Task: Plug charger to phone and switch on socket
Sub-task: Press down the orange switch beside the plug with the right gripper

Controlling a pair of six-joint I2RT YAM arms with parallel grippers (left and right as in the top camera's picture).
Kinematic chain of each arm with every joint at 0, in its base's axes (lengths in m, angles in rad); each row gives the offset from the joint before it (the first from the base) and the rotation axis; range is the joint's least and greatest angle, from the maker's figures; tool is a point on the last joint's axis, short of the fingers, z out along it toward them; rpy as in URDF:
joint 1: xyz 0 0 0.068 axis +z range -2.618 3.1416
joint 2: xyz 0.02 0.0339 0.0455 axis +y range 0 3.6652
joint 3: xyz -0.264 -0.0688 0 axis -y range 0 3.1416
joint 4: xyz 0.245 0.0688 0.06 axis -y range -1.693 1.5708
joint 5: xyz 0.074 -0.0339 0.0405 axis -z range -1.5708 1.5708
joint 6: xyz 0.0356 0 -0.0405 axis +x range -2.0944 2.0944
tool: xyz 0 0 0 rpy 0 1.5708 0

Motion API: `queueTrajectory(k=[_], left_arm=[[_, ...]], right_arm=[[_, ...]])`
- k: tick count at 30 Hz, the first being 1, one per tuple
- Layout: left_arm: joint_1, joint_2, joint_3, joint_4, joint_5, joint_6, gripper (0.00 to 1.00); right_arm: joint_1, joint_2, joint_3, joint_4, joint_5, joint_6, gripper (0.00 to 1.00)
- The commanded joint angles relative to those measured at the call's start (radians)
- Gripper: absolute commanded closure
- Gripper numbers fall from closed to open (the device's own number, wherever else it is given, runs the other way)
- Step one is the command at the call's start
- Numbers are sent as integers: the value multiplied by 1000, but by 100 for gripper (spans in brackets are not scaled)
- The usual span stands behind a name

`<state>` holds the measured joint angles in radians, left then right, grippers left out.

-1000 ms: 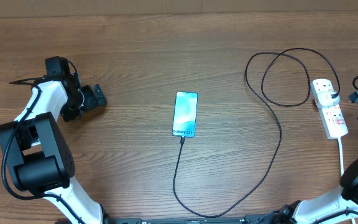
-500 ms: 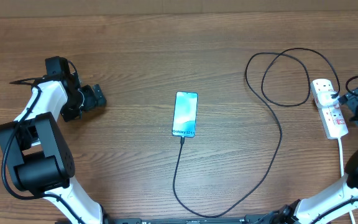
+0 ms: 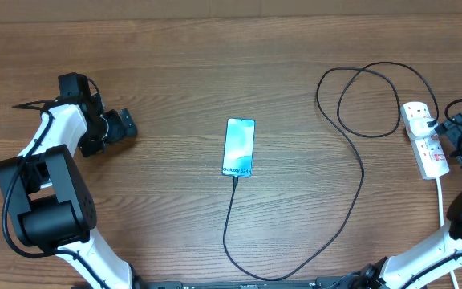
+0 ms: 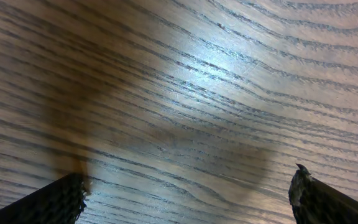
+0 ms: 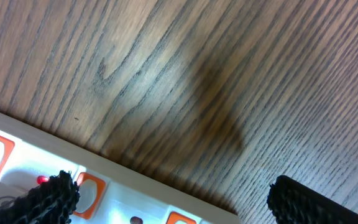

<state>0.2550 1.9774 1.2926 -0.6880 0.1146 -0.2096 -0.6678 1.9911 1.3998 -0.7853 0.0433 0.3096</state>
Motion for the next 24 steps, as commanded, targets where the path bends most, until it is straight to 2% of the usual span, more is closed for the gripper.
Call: queueTrajectory(k=[1, 13, 24], left_arm=[[5, 31, -22, -6, -14, 0, 0], [5, 31, -22, -6, -14, 0, 0], [5, 31, -22, -6, -14, 0, 0]], right_arm=[[6, 12, -6, -2, -46, -8, 0], [6, 13, -8, -29, -45, -8, 0], [7, 13, -66, 13, -46, 4, 0]])
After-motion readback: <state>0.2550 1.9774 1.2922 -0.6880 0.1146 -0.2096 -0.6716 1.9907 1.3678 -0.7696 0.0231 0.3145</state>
